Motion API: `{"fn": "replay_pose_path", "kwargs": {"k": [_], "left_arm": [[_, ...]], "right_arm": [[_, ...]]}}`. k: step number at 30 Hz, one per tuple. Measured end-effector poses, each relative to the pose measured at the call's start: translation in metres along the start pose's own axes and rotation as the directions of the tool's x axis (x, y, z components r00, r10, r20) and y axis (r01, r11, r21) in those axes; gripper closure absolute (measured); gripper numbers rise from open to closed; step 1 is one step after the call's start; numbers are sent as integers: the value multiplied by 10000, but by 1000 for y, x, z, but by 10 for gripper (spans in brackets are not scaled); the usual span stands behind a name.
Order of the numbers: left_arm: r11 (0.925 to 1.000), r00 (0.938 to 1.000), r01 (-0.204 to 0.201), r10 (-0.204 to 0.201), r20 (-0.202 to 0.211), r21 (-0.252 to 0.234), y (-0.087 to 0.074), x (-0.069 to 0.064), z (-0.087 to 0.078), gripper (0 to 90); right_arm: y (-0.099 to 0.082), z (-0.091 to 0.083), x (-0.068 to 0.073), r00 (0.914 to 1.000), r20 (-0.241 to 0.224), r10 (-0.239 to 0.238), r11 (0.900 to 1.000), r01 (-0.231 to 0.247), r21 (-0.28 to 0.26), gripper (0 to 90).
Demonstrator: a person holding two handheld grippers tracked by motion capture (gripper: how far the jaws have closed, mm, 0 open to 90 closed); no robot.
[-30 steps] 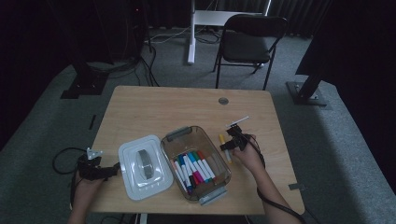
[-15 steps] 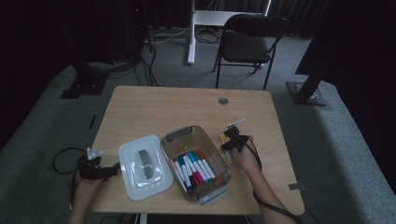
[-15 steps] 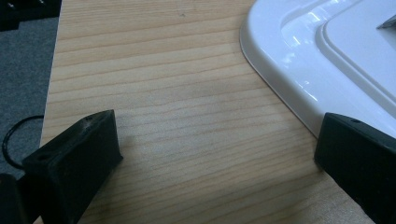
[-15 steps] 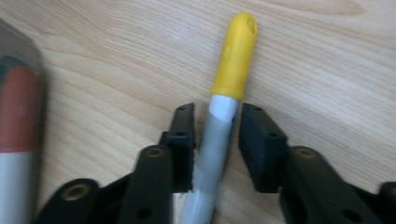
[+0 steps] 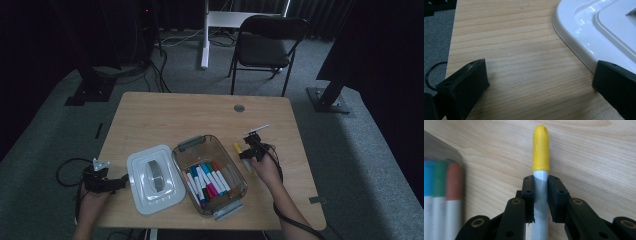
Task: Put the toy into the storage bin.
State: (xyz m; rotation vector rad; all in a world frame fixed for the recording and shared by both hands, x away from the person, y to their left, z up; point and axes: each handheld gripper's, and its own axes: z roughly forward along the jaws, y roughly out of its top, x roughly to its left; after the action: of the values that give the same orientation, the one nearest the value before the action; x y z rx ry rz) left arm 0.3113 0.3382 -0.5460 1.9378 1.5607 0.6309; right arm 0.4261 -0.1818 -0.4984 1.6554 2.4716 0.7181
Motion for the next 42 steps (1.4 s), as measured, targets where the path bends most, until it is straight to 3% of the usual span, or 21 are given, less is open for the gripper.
{"fn": "replay_pose_path", "kwargs": {"k": [6,22,24,26,30,35,42], "left_arm": [[10000,10000,-1,1,0,3,0,0,0,5],[10000,10000,1,-1,-1,-1,0,0,0,6],[10000,10000,0,0,-1,0,0,0,0,5],[10000,10000,-12,12,-15,-14,0,0,0,5],[10000,10000,-3,3,-4,-11,0,0,0,6],[10000,10000,-1,1,0,1,0,0,0,5],[10000,10000,-1,1,-2,2,0,0,0,5]], "right_arm": [[2,-21,-1,9989,-463,70,9995,-84,-301,767],[12,-89,7,9960,-896,-8,9915,-109,-1298,767],[13,-98,12,9942,-1070,-110,9892,-48,-1464,767],[15,-106,20,9955,-882,-343,9874,201,-1571,766],[18,-121,37,9904,-1186,-703,9842,495,-1698,766],[25,-139,58,9802,-1705,-1008,9798,681,-1879,767],[32,-147,87,9653,-2065,-1598,9725,1181,-2006,766]]}}
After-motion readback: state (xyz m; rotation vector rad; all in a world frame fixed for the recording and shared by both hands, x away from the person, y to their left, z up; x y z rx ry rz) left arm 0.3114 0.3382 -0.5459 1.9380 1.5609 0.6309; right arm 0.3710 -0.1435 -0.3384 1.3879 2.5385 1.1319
